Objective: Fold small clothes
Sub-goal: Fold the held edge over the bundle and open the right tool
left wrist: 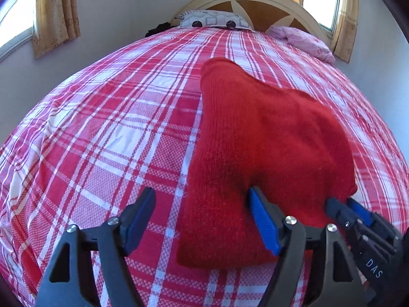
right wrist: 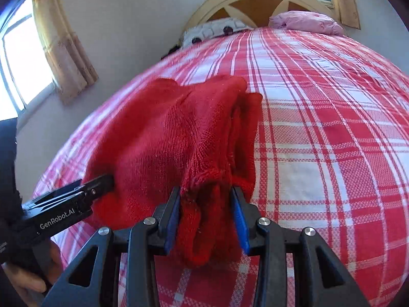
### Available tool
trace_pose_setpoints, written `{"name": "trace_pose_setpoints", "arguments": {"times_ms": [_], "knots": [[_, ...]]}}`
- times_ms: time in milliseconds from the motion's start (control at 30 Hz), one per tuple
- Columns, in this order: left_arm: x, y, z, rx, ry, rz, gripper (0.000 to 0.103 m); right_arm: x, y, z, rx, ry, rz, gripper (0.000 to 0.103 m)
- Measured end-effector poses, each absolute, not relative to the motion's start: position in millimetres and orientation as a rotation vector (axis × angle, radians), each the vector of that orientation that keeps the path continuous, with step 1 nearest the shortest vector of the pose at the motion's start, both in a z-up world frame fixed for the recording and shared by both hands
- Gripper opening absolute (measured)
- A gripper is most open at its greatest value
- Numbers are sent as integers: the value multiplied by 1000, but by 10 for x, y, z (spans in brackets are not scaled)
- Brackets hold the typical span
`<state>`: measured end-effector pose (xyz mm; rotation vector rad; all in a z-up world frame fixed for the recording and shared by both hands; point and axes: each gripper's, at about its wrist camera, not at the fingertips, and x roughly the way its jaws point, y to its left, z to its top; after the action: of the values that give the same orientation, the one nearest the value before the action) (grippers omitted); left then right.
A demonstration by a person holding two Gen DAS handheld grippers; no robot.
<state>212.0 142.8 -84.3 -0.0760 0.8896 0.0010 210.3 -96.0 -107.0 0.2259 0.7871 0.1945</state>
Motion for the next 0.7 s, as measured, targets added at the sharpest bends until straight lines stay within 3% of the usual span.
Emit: {"name": "trace_pose_setpoints", "arguments": {"times_ms": [233,400,533,700], "knots": [[1992,1452,-812,-70,881,-2,78,2009,-1120,-1090,281,822,220,39],[1989,1376,-792,-5,859,12,79,2063,-1320,-645,303,656,210,39],[2048,1376,-826,-20,873,35,84,2442,-1355,-461,297,635,208,39],[2060,1346,-847,9,868,72,92,2963,-1093,-694,216,712,243,39]]}}
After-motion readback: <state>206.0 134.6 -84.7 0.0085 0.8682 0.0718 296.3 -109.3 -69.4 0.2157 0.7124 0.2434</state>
